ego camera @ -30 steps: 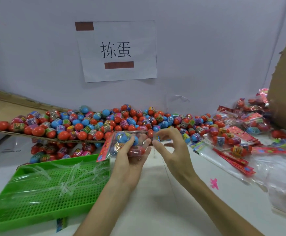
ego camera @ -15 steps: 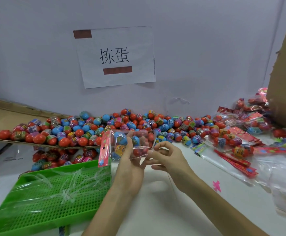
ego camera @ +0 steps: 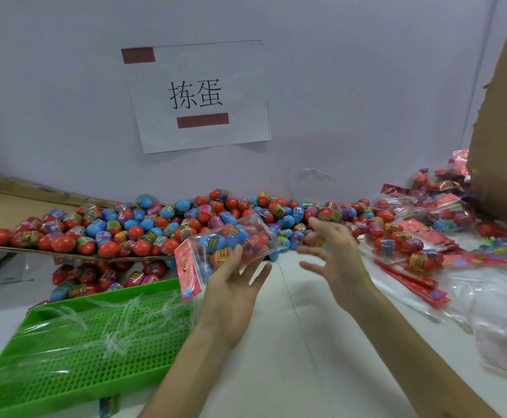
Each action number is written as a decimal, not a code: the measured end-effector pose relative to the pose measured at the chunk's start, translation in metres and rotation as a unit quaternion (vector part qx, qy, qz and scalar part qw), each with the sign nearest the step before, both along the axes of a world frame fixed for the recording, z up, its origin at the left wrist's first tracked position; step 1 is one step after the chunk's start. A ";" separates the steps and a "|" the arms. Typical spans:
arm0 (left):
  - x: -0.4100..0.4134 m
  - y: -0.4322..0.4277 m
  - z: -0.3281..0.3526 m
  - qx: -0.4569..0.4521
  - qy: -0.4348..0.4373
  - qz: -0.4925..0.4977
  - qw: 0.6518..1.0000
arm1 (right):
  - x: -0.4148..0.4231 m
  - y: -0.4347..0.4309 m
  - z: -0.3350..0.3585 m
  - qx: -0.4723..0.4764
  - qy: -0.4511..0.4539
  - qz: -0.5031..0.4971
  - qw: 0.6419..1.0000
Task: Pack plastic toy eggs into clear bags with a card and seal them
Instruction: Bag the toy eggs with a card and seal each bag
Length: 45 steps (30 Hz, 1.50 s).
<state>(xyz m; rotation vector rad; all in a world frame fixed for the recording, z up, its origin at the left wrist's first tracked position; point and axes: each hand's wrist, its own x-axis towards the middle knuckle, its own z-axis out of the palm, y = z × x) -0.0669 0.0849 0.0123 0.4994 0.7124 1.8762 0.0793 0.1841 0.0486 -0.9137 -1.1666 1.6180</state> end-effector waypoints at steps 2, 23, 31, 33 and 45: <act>-0.001 -0.001 -0.001 0.005 0.010 -0.004 1.000 | -0.006 -0.007 -0.004 -0.042 -0.061 0.109 0.991; 0.012 0.002 -0.015 -0.026 0.294 0.032 0.955 | -0.015 -0.022 -0.012 0.002 0.063 0.081 0.995; 0.015 -0.003 -0.013 -0.045 0.351 -0.003 0.935 | 0.007 -0.002 0.004 0.057 0.133 -0.050 0.988; 0.012 -0.002 -0.011 -0.038 0.354 -0.028 0.934 | 0.015 0.004 0.008 0.070 0.160 -0.073 0.982; 0.002 0.004 -0.003 -0.077 0.264 -0.011 0.961 | 0.020 0.005 0.012 0.137 0.185 0.045 0.972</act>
